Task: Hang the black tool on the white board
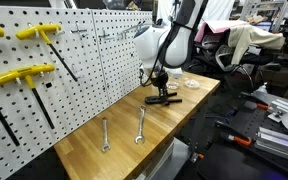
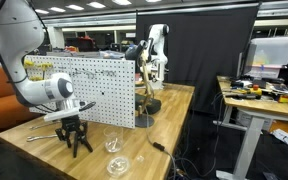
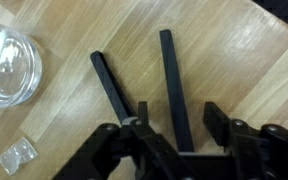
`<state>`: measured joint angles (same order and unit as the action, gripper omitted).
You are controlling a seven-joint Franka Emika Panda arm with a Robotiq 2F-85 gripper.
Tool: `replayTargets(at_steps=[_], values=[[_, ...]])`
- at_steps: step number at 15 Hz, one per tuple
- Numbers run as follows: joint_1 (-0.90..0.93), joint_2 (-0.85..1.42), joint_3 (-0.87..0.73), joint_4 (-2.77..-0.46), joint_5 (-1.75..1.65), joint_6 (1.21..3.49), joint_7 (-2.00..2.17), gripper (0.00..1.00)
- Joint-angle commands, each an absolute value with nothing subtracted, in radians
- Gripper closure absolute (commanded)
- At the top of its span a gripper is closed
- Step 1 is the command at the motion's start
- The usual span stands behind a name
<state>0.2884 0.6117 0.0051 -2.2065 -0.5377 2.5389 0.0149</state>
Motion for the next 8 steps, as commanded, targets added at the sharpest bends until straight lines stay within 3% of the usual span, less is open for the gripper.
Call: replayTargets(at_steps=[1, 2, 7, 8], values=[[0.274, 0.645, 0.010, -2.179, -0.520, 2.529, -0.015, 0.48], [0.261, 0.646, 0.022, -2.180, -0.502, 2.530, -0.033, 0.66], [0.183, 0.650, 0.094, -2.168, -0.340, 2.509, -0.169, 1.00], [0.173, 0.651, 0.100, -2.165, -0.317, 2.505, -0.183, 1.00]])
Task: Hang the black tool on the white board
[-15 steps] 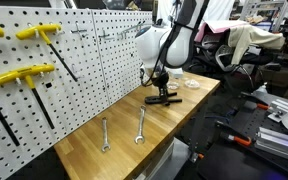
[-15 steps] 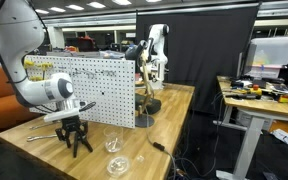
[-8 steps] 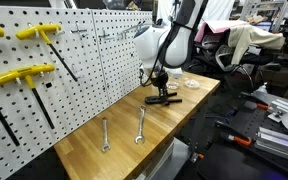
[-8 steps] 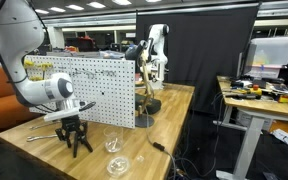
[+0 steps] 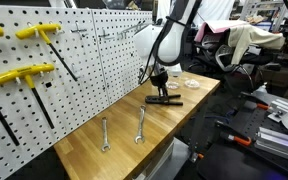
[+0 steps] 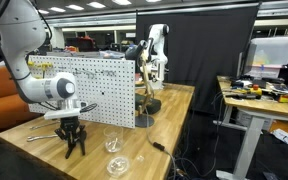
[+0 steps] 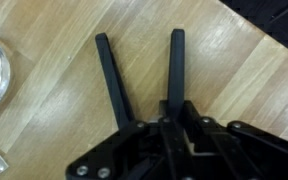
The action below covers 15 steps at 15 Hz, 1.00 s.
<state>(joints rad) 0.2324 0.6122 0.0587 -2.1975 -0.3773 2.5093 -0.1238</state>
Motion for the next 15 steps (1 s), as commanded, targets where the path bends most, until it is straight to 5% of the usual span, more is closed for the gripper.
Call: replayTargets(at_steps=[1, 15], values=[[0.163, 0.652, 0.102, -2.162, -0.299, 2.503, -0.195, 0.96], [0.281, 0.410, 0.017, -2.359, -0.312, 2.833, 0.117, 0.96]])
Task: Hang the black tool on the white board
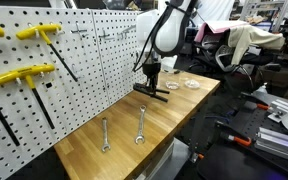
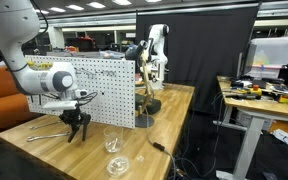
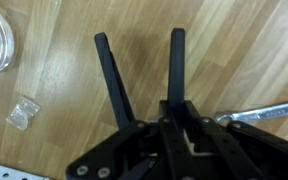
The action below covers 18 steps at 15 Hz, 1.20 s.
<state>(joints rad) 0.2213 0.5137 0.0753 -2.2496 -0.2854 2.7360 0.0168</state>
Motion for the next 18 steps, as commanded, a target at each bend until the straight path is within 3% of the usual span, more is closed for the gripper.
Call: replayTargets(at_steps=[1, 6, 18], values=[[0.299, 0.377, 0.000, -2.389, -0.321, 2.856, 0.151, 0.96], [0.362, 0.270, -0.072, -2.502, -0.388, 2.941, 0.280, 0.96], [0.542, 0.276, -0.185, -2.488, -0.505, 3.151, 0.518, 0.96]])
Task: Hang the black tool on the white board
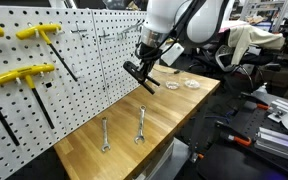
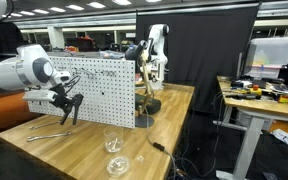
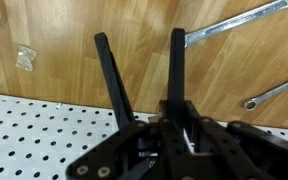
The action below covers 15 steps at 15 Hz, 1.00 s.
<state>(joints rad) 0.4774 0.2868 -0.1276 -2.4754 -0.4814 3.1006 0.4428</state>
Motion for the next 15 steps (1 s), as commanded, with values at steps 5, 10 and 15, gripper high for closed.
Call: replayTargets(at_steps=[5, 10, 15], values=[[0.808, 0.321, -0.388, -2.431, -0.504, 3.203, 0.721, 0.96], [1.064, 0.405, -0.560, -2.419, -0.461, 3.182, 0.913, 0.96], [1.057, 0.413, -0.546, -2.418, -0.461, 3.178, 0.913, 0.84]])
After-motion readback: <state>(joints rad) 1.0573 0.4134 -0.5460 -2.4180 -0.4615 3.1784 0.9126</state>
